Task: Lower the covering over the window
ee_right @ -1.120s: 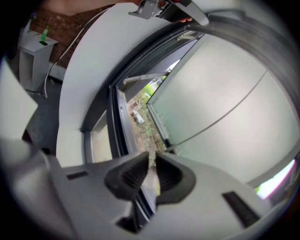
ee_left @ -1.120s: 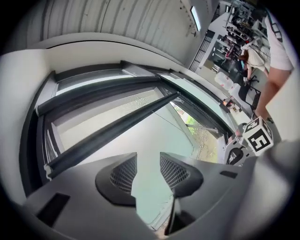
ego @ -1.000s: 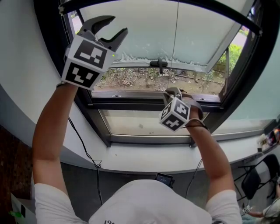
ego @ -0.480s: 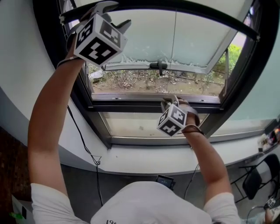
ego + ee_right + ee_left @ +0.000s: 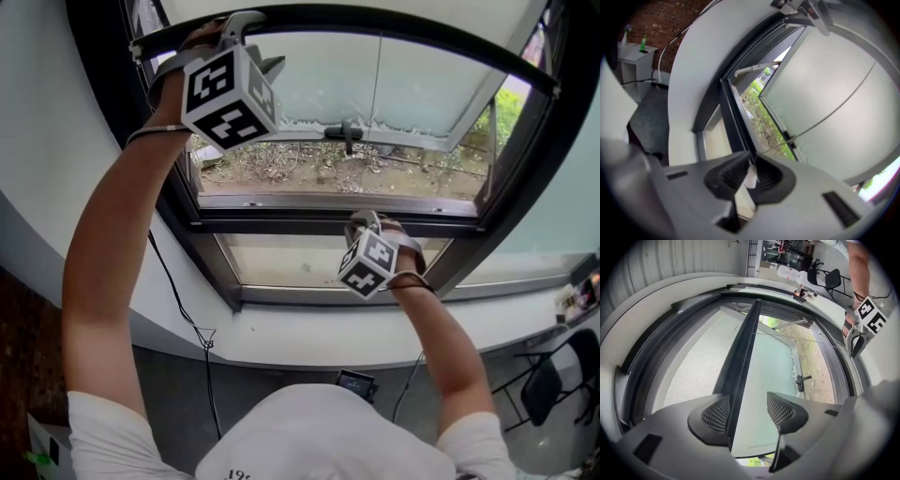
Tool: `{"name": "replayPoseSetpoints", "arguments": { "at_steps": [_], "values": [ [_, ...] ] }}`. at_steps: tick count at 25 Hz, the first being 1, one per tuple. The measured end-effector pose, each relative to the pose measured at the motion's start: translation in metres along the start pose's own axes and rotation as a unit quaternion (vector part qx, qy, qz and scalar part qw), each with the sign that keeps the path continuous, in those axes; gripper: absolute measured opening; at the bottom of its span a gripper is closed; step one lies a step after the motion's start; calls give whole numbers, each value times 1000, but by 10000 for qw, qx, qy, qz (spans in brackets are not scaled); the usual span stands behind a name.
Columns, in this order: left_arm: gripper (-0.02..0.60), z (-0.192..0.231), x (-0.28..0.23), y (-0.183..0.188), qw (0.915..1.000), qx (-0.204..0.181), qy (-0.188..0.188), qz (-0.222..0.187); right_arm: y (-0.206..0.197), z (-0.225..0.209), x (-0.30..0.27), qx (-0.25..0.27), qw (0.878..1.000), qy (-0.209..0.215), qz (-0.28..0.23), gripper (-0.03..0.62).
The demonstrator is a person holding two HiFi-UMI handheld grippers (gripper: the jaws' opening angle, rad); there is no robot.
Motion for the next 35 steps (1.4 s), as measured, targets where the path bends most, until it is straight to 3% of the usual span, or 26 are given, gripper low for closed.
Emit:
{"name": "replayPoseSetpoints", "arguments": {
  "at_steps": [5, 11, 18, 24, 35],
  "values": [
    [247, -24, -10, -7, 9974, -441, -273, 496, -4, 18, -4, -25, 9999, 122, 29, 52],
    [247, -46, -16, -12, 9952, -276, -680, 647, -17, 36, -6, -147, 9992, 362, 119, 53],
    [247, -69, -20, -16, 9937, 144, -1014, 448, -29, 58, -7, -481, 9974, 526, 72, 52],
    [247, -86, -22, -19, 9899, 32, -1279, 617, -38, 71, -7, -519, 9962, 677, 186, 52],
    [245, -109, -22, -20, 9827, 216, -1710, 677, -54, 92, -4, -502, 9948, 817, 344, 52]
  ]
}}
Point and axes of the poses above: the fingertips, and each gripper's own axes: x backward along the fingers, z to its left, y out of its top, the point moved 3 cm from there along x, backward along the fingers, and after that the axes turned 14 degrees about -y, right-handed, at the moved point
